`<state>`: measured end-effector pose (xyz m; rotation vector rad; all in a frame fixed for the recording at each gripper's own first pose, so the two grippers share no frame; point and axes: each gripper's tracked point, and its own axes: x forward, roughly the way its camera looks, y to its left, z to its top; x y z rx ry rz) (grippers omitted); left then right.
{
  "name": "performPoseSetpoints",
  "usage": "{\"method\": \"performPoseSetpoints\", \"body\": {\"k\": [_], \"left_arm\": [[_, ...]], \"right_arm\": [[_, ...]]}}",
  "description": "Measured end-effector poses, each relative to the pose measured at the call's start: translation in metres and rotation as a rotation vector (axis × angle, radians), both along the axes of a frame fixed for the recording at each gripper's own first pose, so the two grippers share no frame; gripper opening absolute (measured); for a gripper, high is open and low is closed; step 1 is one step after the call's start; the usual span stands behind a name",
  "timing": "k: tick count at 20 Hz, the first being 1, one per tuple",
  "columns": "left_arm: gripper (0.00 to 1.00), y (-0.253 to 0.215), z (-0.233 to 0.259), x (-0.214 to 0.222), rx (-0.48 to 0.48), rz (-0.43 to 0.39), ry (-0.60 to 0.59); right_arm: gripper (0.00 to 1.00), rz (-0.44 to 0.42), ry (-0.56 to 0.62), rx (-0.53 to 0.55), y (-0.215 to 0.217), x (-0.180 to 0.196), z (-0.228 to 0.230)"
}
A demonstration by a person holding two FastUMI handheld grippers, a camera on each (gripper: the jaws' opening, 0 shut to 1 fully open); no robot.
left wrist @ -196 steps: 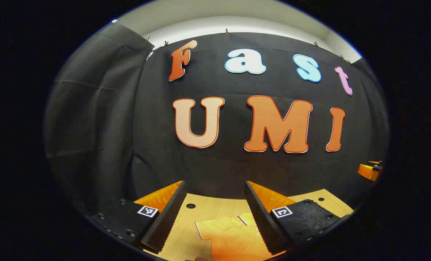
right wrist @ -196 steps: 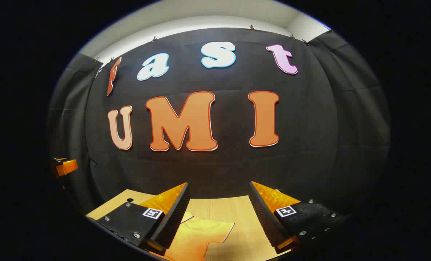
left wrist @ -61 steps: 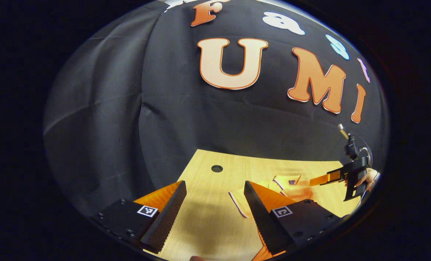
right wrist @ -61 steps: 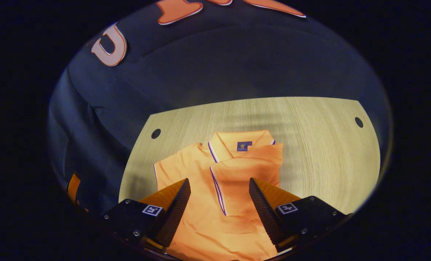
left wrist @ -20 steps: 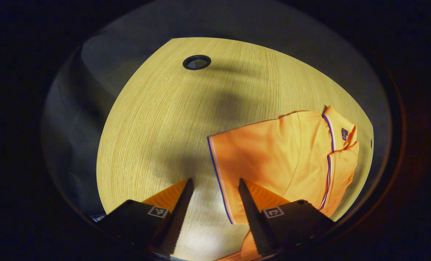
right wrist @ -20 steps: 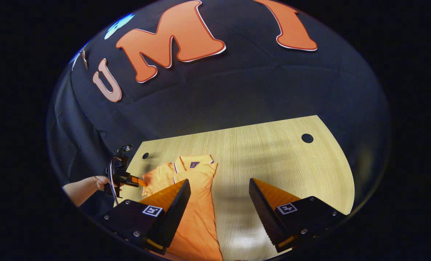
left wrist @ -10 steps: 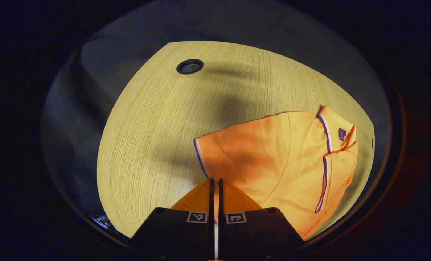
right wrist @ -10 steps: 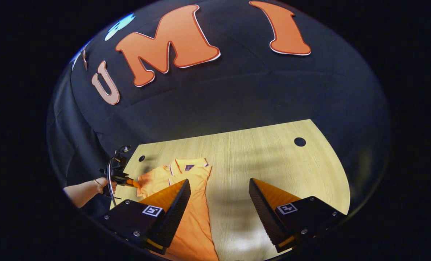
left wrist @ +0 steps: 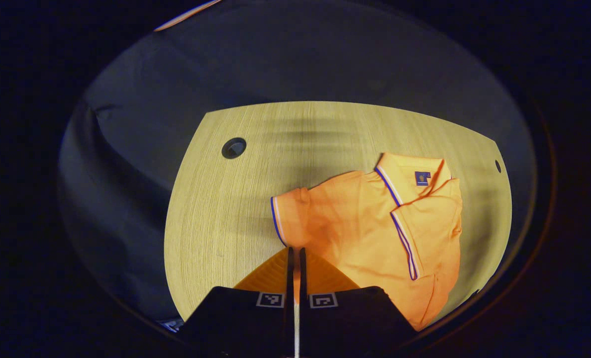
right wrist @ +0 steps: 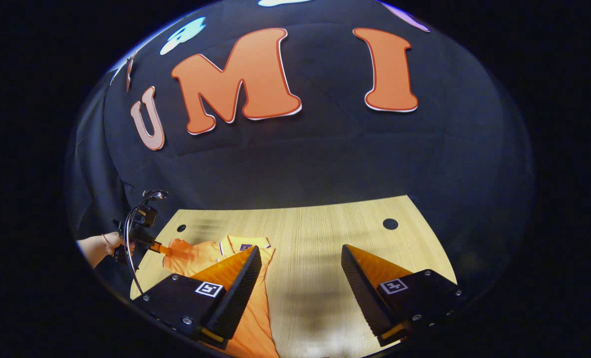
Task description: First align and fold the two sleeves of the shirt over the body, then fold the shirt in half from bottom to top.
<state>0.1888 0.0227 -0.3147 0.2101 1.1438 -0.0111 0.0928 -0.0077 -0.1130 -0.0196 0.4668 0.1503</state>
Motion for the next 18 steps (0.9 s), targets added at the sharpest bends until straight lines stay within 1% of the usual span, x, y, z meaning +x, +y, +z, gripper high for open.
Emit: {"method": "performPoseSetpoints", "body": {"k": [5,9,10,11,15,16,17,18], "left_arm": [[0.04,-0.053,0.024,-0.006,-0.013,-0.078,-0.016],[0.04,-0.108,0.028,-0.010,-0.048,-0.142,-0.021],[0.02,-0.123,0.023,-0.012,-0.056,-0.157,-0.011],[0.04,-0.136,0.018,-0.014,-0.060,-0.168,-0.003],[0.04,-0.185,-0.001,-0.023,-0.067,-0.232,0.023],[0.06,-0.197,-0.007,-0.025,-0.068,-0.244,0.026],[0.04,-0.204,-0.013,-0.026,-0.071,-0.252,0.030],[0.04,-0.210,-0.019,-0.027,-0.074,-0.254,0.035]], "right_arm": [[0.99,0.007,-0.049,0.000,-0.001,-0.009,0.017],[0.98,-0.018,-0.122,-0.018,-0.019,-0.019,0.040],[0.98,-0.027,-0.133,-0.025,-0.023,-0.022,0.044],[0.98,-0.034,-0.139,-0.027,-0.025,-0.025,0.046],[0.98,-0.044,-0.140,-0.039,-0.035,-0.037,0.051],[0.98,-0.047,-0.141,-0.045,-0.038,-0.038,0.051],[0.98,-0.049,-0.141,-0.049,-0.040,-0.041,0.052],[0.98,-0.054,-0.139,-0.052,-0.043,-0.042,0.050]]}}
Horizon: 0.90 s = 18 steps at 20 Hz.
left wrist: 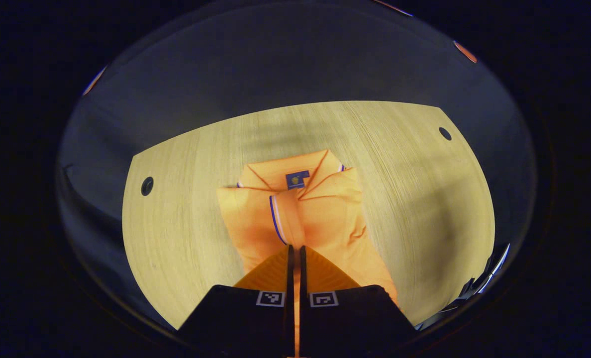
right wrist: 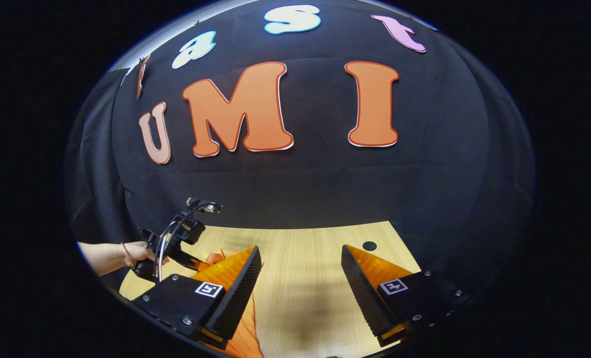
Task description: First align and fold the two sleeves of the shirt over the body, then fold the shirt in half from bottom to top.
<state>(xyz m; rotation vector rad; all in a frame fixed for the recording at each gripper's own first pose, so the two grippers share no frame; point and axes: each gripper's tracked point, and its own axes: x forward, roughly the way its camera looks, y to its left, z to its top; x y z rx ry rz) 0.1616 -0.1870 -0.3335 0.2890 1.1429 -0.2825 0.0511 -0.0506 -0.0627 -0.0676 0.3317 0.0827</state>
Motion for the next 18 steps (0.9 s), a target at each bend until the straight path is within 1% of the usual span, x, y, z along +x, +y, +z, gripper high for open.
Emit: {"method": "performPoseSetpoints", "body": {"k": [3,4,5,6,8,10,11,13,15,18], "left_arm": [[0.06,-0.015,-0.016,-0.001,-0.013,0.003,0.011],[0.10,-0.018,-0.017,-0.002,-0.020,0.008,0.015],[0.10,-0.021,-0.019,-0.003,-0.030,0.015,0.021],[0.12,-0.028,-0.024,-0.004,-0.051,0.007,0.035],[0.60,-0.034,-0.029,-0.008,-0.083,0.005,0.048],[0.74,-0.041,-0.029,-0.008,-0.124,0.012,0.040],[0.78,-0.044,-0.023,-0.008,-0.146,0.019,0.029],[1.00,-0.040,-0.016,-0.010,-0.153,0.022,0.013],[1.00,-0.033,-0.005,-0.009,-0.144,0.017,-0.020],[0.99,-0.022,0.013,-0.011,-0.167,0.028,-0.058]], "right_arm": [[0.99,-0.013,0.009,0.009,-0.006,-0.005,-0.002],[0.99,-0.017,0.013,0.011,-0.008,-0.005,-0.003],[0.99,-0.021,0.018,0.011,-0.010,-0.005,-0.004],[0.99,-0.023,0.023,0.006,-0.011,-0.006,-0.006],[0.98,-0.030,0.036,-0.011,-0.016,-0.008,-0.009],[0.99,-0.032,0.045,-0.009,-0.015,-0.009,-0.012],[0.99,-0.030,0.047,-0.005,-0.013,-0.008,-0.012],[0.99,-0.023,0.053,-0.003,-0.007,-0.007,-0.013],[0.99,-0.008,0.056,-0.001,0.003,-0.004,-0.014],[0.99,0.025,0.050,-0.002,0.022,-0.003,-0.011]]}}
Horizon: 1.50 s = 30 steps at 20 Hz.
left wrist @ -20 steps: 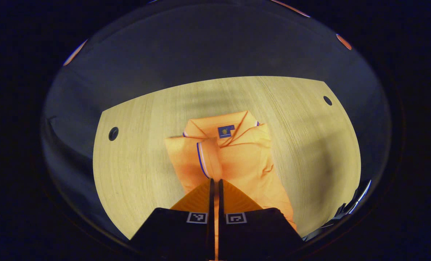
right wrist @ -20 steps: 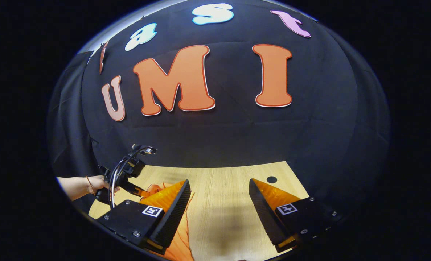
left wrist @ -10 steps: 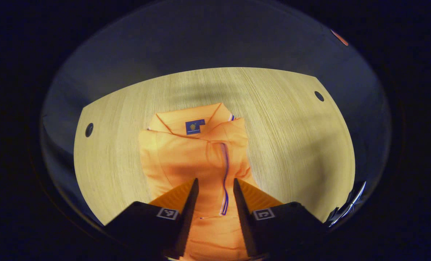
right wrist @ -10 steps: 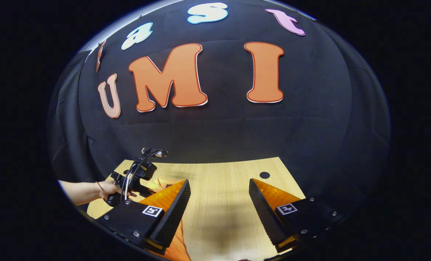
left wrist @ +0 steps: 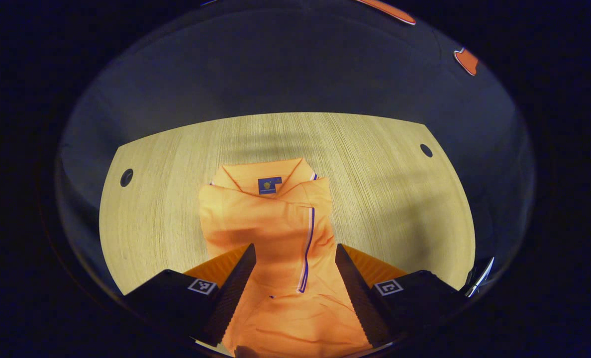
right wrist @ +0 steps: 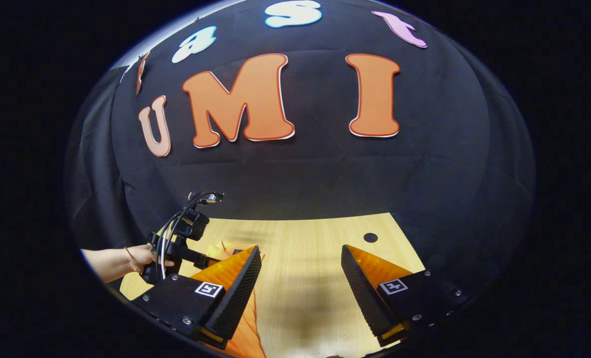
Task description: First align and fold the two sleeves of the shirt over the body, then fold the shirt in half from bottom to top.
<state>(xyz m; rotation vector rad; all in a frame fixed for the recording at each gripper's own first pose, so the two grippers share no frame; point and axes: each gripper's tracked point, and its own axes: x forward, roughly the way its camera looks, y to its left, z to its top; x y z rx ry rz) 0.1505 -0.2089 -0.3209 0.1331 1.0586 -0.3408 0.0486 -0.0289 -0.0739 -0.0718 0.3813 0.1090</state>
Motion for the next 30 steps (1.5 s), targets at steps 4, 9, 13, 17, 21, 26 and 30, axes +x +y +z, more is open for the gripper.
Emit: {"method": "performPoseSetpoints", "body": {"k": [4,9,13,17,21,26,30], "left_arm": [[0.99,0.027,0.034,-0.009,-0.018,0.012,-0.052],[0.99,0.073,0.068,-0.032,-0.056,0.067,-0.114],[0.99,0.110,0.076,-0.063,-0.057,0.090,-0.140],[0.99,0.134,0.058,-0.100,-0.054,0.069,-0.107],[0.99,0.157,0.026,-0.136,-0.012,0.059,-0.064],[0.99,0.172,-0.024,-0.192,0.012,0.062,0.032],[0.99,0.183,-0.055,-0.233,0.036,0.063,0.101]], "right_arm": [[0.99,0.048,0.011,0.010,0.033,0.002,-0.003],[0.99,0.102,0.053,0.002,0.078,0.002,-0.021],[0.99,0.115,0.145,-0.022,0.102,-0.004,-0.059],[0.99,0.117,0.254,-0.036,0.120,-0.021,-0.102],[0.99,0.146,0.371,-0.099,0.132,-0.046,-0.150],[0.99,0.135,0.539,-0.137,0.128,-0.094,-0.214],[0.99,0.094,0.686,-0.150,0.108,-0.142,-0.256]]}}
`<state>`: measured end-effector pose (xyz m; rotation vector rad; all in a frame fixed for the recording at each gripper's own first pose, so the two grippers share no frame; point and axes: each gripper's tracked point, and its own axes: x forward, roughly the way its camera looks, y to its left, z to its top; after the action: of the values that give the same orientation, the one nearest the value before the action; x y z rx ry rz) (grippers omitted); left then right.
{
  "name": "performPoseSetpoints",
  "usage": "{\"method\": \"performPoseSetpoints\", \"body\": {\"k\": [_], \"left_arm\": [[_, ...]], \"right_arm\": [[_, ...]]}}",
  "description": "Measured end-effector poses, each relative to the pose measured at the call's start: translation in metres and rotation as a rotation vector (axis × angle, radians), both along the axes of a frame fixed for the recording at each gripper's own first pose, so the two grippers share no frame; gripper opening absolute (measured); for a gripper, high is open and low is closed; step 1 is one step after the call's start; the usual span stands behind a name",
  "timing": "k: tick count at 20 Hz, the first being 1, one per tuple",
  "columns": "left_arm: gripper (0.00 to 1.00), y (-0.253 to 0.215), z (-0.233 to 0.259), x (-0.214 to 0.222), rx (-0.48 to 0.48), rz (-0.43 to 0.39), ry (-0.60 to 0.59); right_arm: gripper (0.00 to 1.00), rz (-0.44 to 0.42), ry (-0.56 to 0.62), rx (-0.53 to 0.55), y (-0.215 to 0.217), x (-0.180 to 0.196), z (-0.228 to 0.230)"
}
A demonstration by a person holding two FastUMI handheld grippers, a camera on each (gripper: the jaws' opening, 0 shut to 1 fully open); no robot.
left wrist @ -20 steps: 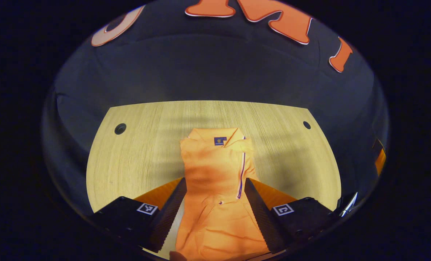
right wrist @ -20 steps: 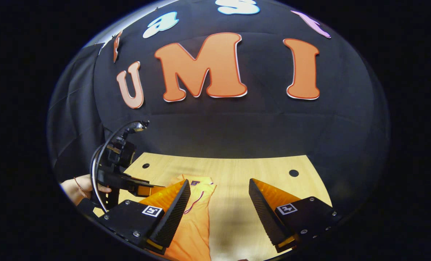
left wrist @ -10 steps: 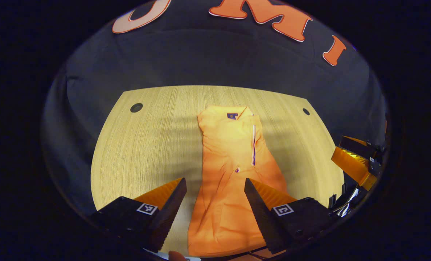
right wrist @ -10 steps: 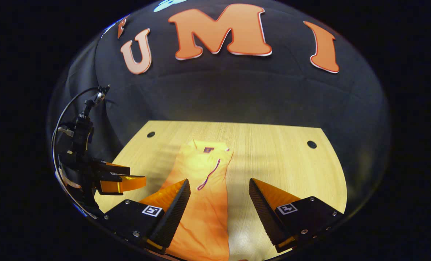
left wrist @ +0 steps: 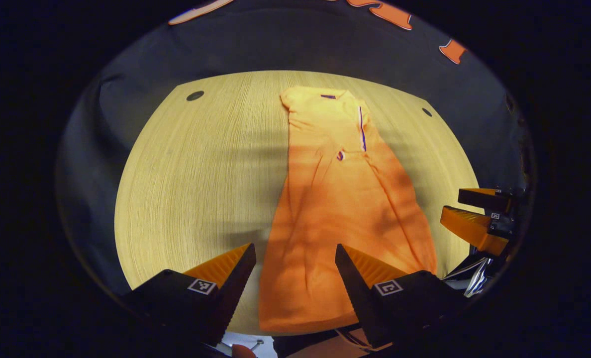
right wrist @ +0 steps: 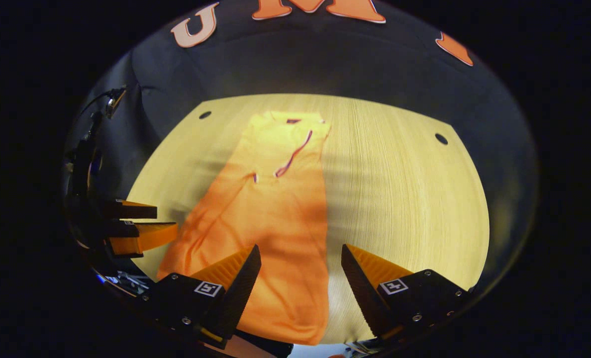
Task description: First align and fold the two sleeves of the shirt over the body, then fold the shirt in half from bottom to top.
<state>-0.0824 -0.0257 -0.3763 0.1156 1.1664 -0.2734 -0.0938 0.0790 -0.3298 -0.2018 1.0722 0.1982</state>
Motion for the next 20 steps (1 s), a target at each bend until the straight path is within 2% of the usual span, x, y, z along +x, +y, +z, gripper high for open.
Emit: {"method": "performPoseSetpoints", "body": {"k": [5,7,10,14,20], "left_arm": [[0.99,0.003,-0.024,-0.055,-0.016,0.034,0.115],[0.99,0.011,-0.031,-0.073,0.015,0.018,0.132],[0.99,0.024,-0.046,-0.090,0.047,0.029,0.172],[0.99,0.030,-0.064,-0.102,0.093,0.026,0.204],[0.99,0.030,-0.067,-0.106,0.160,0.000,0.162]], "right_arm": [[0.99,-0.017,0.185,-0.044,-0.023,-0.079,-0.036],[0.99,-0.022,0.252,-0.020,-0.019,-0.105,-0.050],[0.99,-0.031,0.320,-0.040,-0.026,-0.134,-0.071],[1.00,-0.049,0.349,-0.099,-0.032,-0.142,-0.085],[1.00,-0.058,0.354,-0.165,-0.033,-0.143,-0.091]]}}
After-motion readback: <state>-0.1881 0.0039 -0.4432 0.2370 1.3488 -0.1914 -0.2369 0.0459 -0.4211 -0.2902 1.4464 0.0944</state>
